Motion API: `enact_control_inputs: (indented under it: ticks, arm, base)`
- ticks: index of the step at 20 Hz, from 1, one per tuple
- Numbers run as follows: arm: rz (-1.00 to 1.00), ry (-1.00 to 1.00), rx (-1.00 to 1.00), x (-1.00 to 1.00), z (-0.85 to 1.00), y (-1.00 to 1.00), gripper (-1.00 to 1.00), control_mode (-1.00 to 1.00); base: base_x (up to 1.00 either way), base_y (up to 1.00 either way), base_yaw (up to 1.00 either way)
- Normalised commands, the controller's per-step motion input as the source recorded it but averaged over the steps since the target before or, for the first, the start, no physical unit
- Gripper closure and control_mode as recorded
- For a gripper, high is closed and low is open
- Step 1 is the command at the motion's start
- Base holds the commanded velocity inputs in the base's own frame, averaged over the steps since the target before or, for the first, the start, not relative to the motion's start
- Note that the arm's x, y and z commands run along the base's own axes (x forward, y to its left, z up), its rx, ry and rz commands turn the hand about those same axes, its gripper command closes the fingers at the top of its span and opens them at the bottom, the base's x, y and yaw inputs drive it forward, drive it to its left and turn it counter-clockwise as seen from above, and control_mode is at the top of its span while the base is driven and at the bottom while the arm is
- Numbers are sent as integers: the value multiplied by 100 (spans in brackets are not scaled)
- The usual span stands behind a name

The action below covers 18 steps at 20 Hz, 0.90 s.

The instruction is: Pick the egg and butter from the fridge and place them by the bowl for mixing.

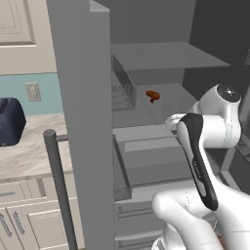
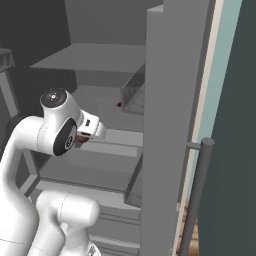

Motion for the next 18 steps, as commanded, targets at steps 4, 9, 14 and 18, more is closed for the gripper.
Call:
enact_control_inputs:
  ticks: [4,9,14,18]
  arm:
    - [0,0,0,0,0,0,100,100]
    - [0,0,0,0,0,0,100,100]
    - [0,0,0,0,0,0,100,100]
    - [0,0,0,0,0,0,100,100]
  base:
    - [-55,0,-4]
    - [-69,0,-5]
    - [-70,0,-2]
    - [-73,0,0]
